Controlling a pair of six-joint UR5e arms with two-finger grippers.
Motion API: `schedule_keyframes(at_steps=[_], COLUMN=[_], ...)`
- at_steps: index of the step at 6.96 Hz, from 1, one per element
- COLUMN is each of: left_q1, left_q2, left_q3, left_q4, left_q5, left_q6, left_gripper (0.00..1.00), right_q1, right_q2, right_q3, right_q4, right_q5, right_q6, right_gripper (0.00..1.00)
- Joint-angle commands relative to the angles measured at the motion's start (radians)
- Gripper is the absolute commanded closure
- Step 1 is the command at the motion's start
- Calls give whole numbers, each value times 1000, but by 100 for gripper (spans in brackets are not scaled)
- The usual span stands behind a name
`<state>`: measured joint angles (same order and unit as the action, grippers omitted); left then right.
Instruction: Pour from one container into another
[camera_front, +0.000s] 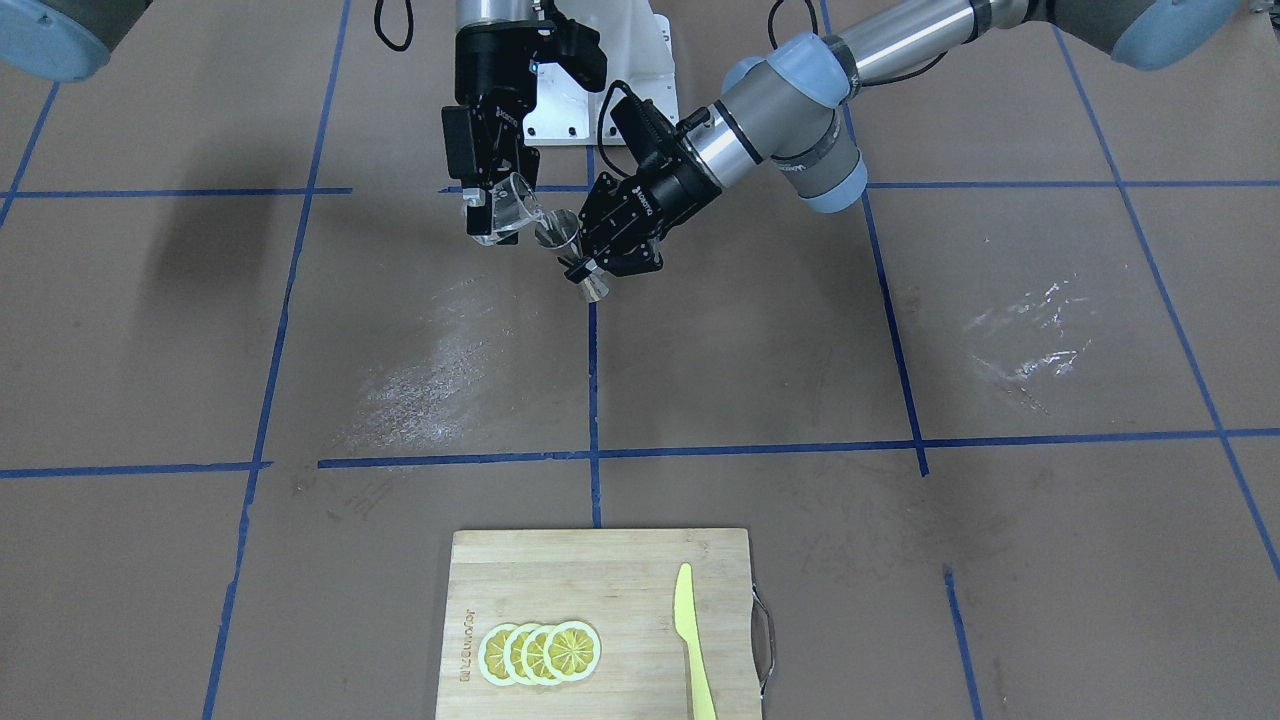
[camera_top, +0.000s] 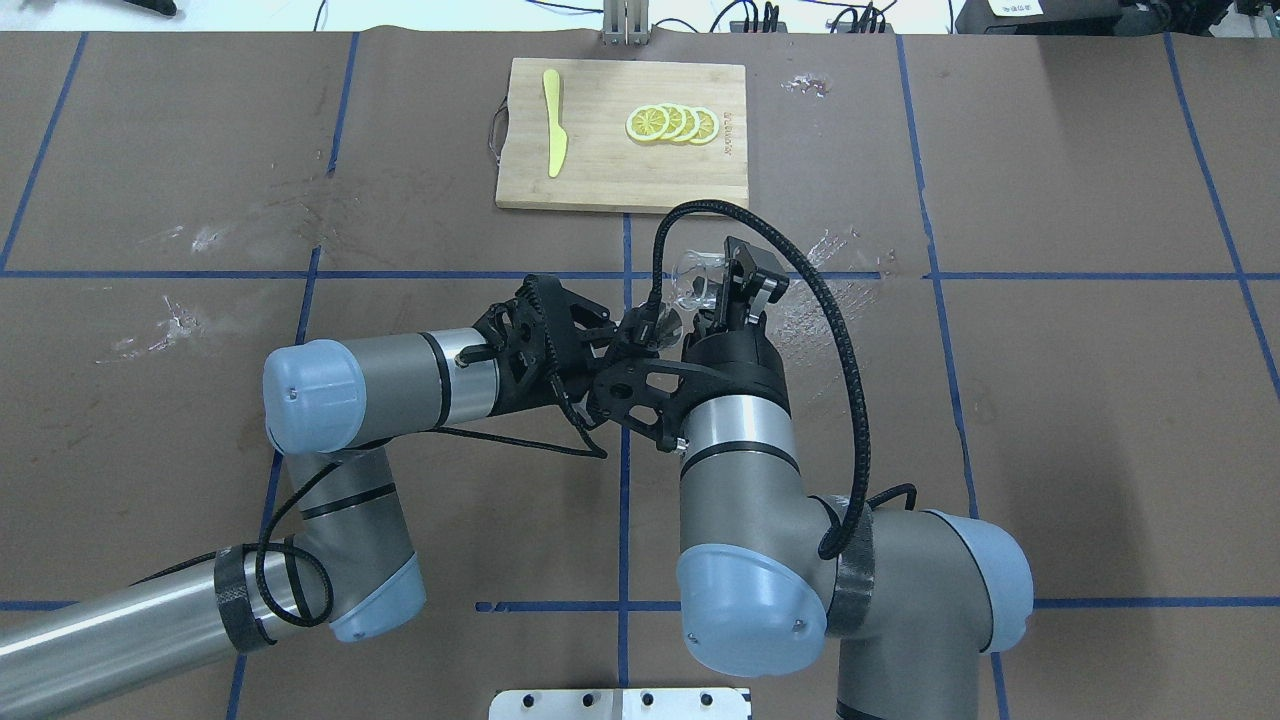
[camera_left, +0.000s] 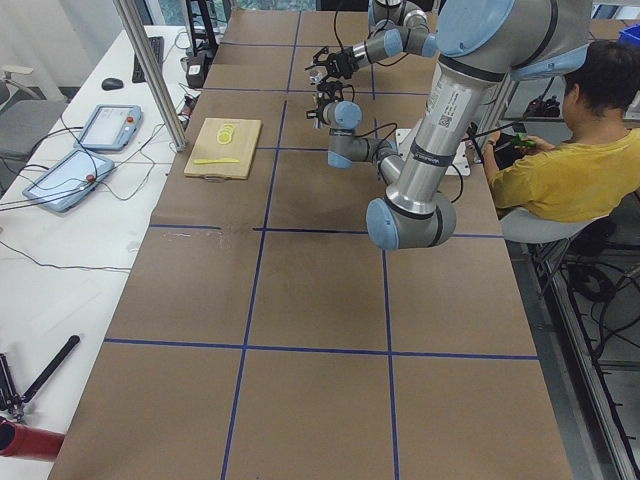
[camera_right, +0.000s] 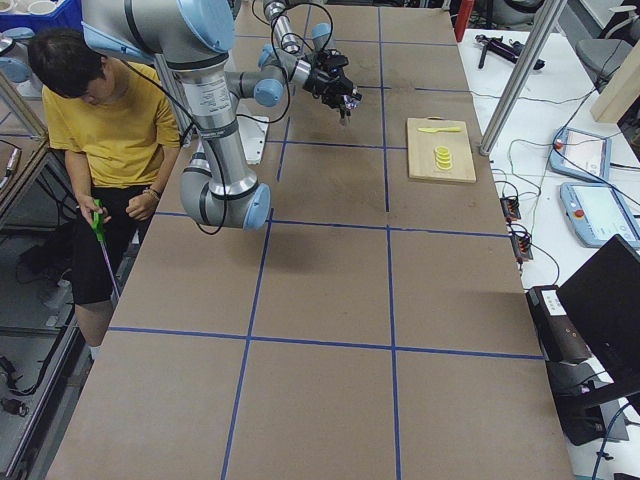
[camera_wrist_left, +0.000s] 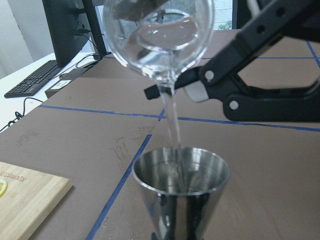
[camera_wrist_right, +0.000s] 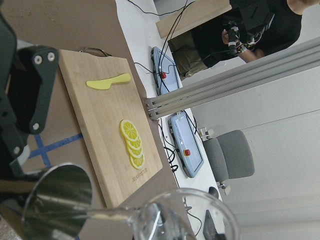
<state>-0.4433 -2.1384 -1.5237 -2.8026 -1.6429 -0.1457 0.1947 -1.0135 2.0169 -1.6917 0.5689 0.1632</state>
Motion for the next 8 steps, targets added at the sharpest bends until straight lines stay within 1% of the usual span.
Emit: schedule_keyframes(at_steps=[1, 3, 5, 8], left_q1=[0, 0, 0, 0], left_q2=[0, 0, 0, 0], left_q3=[-1, -1, -1, -1], left_q4=[0, 0, -2, -2], left_q5=[0, 0, 0, -2], left_q6=[0, 0, 0, 0], left_gripper=[100, 100, 100, 100], right_q1=[-6, -15, -24, -31], right_q2=[1, 1, 3, 3], right_q3=[0, 0, 0, -1], right_q4=[-11, -11, -46, -59], right_q5=[-20, -37, -56, -87], right_q6=[-63, -96, -109, -149], right_gripper=[100, 100, 100, 100])
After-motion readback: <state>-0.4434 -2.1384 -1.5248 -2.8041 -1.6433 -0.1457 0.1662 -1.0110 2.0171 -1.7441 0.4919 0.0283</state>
